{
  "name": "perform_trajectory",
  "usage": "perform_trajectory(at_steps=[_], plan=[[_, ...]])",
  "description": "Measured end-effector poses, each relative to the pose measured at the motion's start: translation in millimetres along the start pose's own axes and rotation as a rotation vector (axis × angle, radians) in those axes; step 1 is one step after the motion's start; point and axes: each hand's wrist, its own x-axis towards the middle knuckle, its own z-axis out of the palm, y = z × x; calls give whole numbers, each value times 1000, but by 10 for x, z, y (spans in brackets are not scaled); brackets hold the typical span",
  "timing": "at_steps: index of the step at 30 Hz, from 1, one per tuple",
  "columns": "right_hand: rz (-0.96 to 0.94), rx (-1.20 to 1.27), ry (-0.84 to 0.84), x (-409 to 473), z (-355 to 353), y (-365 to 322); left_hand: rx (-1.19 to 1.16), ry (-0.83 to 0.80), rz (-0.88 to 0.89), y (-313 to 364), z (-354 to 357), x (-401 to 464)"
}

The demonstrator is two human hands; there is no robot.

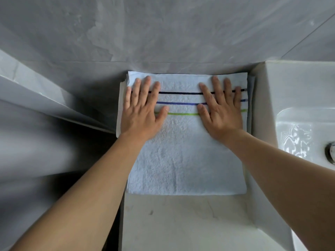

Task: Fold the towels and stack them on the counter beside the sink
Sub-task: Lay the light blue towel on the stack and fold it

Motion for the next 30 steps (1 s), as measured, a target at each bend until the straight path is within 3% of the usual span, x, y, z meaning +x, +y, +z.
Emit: perform_trajectory(at_steps=[5,9,13,22,30], plan=[[-23,6,-17,30,-30,5,-14,-45,-28,16,-39,40],[197,125,107,-292,-156,-188,-94,52,-15,119,-175,-198],[-8,207,258,-1101,-1,-437,-156,234,227,492,-36,-1008],[-87,111,-14,-1586,430,-260,-79,60,272,502,487,-1417],[-76,80,-38,-1557,433,-242,-41,6,256,497,499,-1378]])
